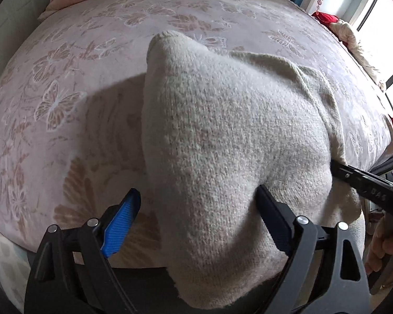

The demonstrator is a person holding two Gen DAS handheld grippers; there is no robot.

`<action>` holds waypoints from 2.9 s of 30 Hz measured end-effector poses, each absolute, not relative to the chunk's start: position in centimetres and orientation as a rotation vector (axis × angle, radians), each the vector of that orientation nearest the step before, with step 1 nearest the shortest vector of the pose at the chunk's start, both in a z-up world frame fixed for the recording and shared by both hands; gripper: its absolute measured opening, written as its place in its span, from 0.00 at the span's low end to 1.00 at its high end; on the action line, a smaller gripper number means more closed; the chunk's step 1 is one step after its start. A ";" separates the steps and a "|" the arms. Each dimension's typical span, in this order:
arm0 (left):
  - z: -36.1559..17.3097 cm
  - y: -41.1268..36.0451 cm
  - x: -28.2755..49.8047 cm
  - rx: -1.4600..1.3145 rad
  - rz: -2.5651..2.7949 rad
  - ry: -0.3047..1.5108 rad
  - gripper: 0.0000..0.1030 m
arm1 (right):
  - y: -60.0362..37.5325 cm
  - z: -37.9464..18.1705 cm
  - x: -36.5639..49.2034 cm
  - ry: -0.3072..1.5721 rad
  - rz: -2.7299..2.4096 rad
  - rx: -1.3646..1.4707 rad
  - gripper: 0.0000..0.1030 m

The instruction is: Fold small clothes

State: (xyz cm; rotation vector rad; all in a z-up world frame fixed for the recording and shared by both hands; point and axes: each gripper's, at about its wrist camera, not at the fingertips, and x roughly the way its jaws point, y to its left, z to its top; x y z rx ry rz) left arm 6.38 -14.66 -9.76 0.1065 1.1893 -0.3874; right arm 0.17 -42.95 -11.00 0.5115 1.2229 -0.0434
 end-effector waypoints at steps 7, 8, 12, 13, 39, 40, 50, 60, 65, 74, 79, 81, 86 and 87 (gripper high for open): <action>-6.4 -14.6 6.1 0.080 -0.402 1.118 0.83 | -41.5 -3.1 0.5 1.050 -0.044 0.420 0.13; -6.3 -14.7 6.1 0.070 -0.406 1.119 0.83 | -41.0 -3.2 1.1 1.052 -0.022 0.417 0.09; -6.6 -16.4 6.1 0.102 -0.431 1.116 0.83 | -39.6 -8.4 4.1 1.203 -0.019 0.356 0.03; -7.1 -16.8 6.2 0.127 -0.436 1.121 0.84 | -39.7 -10.2 4.4 1.241 -0.032 0.336 0.02; -11.9 -13.0 8.1 -0.209 -0.445 1.375 0.93 | -43.2 -12.3 0.9 1.267 -0.006 0.542 0.79; -12.3 -13.2 8.4 -0.225 -0.455 1.387 0.95 | -43.6 -13.0 0.9 1.265 0.009 0.606 0.81; -13.2 -15.3 9.2 -0.180 -0.463 1.393 0.96 | -44.7 -14.9 0.9 1.246 0.048 0.749 0.89; -10.4 -16.7 9.3 -0.130 -0.484 1.420 0.64 | -42.2 -11.8 2.0 1.229 0.008 0.778 0.36; -6.7 -14.8 9.1 -0.182 -0.552 1.372 0.48 | -40.3 -5.9 1.7 1.127 0.034 0.722 0.30; 2.9 -10.1 6.3 -0.208 -0.653 1.147 0.47 | -35.4 5.7 -0.7 0.939 0.113 0.579 0.29; 8.2 -5.2 4.8 -0.178 -0.666 0.988 0.47 | -30.8 12.0 -0.8 0.810 0.177 0.485 0.29; 10.4 -3.0 4.7 -0.171 -0.652 0.925 0.47 | -28.4 14.1 -0.5 0.758 0.203 0.438 0.29; 14.2 2.6 5.0 -0.157 -0.602 0.810 0.48 | -22.1 17.7 1.0 0.653 0.284 0.337 0.29; 14.9 3.6 5.1 -0.153 -0.592 0.791 0.48 | -21.1 18.3 1.3 0.641 0.300 0.329 0.29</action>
